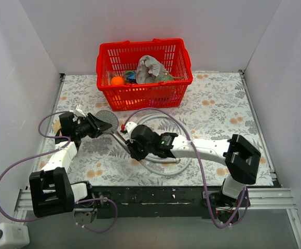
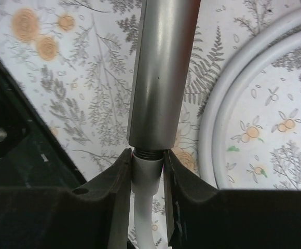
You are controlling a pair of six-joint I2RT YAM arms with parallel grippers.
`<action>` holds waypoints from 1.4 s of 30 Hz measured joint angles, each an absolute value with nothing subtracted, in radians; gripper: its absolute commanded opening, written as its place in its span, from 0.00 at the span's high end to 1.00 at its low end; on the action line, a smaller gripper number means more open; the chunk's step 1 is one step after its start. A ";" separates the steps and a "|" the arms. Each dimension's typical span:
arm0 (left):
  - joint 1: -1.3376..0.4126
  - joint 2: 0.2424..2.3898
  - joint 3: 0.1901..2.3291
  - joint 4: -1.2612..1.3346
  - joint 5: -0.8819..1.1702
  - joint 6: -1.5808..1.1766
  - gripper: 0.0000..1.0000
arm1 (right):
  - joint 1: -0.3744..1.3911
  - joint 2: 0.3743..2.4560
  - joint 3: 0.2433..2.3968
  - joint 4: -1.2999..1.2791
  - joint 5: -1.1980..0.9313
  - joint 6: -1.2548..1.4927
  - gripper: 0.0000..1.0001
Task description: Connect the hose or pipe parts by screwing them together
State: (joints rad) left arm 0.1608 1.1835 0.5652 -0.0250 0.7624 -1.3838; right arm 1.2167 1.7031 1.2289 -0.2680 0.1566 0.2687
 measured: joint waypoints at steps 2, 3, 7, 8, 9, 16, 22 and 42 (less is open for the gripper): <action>0.162 1.184 0.565 -0.018 0.771 -1.396 1.00 | 1.166 1.660 1.161 -0.182 0.026 0.289 0.99; 0.162 1.184 0.565 -0.017 0.773 -1.402 1.00 | 1.145 1.649 1.138 -0.154 -0.021 0.299 0.99; 0.162 1.184 0.565 -0.002 0.779 -1.411 1.00 | 1.063 1.631 1.033 0.022 -0.235 0.367 0.99; 0.163 1.184 0.565 0.002 0.782 -1.411 1.00 | 1.052 1.631 1.012 0.065 -0.266 0.387 0.99; 0.163 1.184 0.565 0.005 0.786 -1.409 1.00 | 1.037 1.631 0.983 0.120 -0.308 0.413 0.99; 0.168 1.184 0.565 0.022 0.804 -1.409 1.00 | 0.945 1.731 0.783 0.702 -0.587 0.751 0.99; 0.169 1.184 0.565 0.030 0.817 -1.401 1.00 | 0.905 1.932 0.759 1.103 -0.756 1.135 0.90; 0.162 1.175 0.565 0.001 0.826 -1.415 1.00 | 0.917 1.496 0.995 0.166 -0.326 0.381 0.33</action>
State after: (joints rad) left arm 0.1623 1.1751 0.5652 0.0006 0.8261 -1.4147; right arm 0.9169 1.4956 0.9947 0.1661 -0.3264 0.3809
